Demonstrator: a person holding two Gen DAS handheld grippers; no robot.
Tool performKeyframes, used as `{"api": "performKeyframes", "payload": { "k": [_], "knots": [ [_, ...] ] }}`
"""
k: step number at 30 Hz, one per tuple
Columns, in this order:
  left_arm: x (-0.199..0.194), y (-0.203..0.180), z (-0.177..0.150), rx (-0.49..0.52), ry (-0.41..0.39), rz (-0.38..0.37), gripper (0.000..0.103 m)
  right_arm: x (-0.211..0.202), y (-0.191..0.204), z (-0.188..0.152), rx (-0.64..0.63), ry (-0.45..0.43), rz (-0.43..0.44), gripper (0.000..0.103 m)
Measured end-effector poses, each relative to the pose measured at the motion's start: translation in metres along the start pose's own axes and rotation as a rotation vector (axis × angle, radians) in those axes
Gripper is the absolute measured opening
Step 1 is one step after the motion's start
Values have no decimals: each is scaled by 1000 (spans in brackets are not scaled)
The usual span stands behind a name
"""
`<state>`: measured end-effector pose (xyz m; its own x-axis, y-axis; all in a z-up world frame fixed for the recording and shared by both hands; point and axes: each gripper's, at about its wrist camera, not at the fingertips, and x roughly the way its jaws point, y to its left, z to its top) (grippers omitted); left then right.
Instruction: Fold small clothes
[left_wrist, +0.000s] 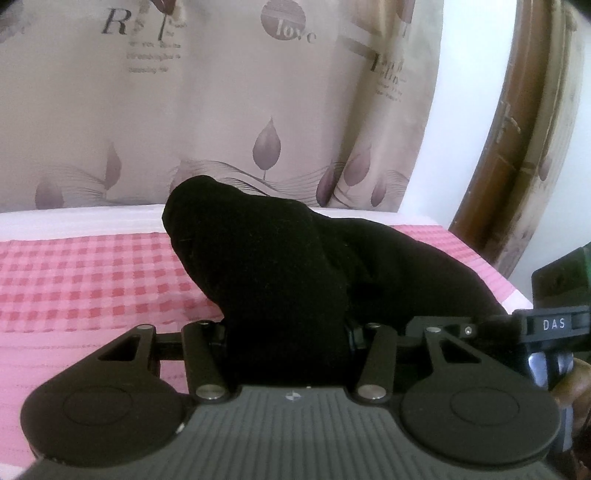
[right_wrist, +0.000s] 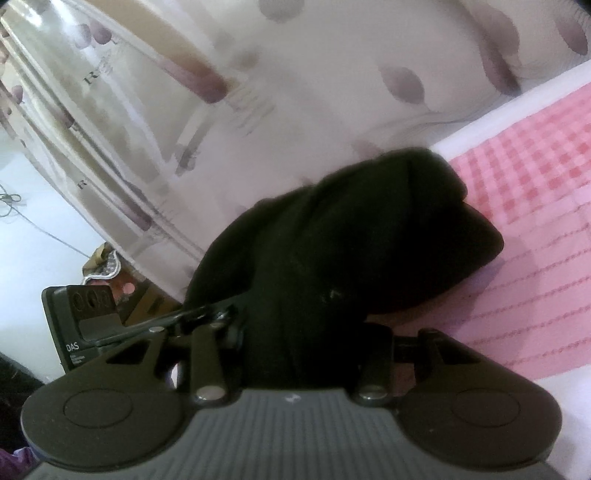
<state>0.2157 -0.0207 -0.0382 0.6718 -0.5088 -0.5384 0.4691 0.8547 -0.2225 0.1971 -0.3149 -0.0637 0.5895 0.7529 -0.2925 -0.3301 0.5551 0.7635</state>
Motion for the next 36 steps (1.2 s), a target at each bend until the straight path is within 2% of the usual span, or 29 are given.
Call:
{"api": "performKeyframes", "payload": {
  "k": [19, 36],
  "knots": [
    [-70, 5, -37, -19, -9, 20, 51, -8, 49, -54, -4, 20, 45, 43],
    [-82, 8, -66, -14, 4, 38, 51, -5, 47, -85, 43, 22, 48, 43]
  ]
}}
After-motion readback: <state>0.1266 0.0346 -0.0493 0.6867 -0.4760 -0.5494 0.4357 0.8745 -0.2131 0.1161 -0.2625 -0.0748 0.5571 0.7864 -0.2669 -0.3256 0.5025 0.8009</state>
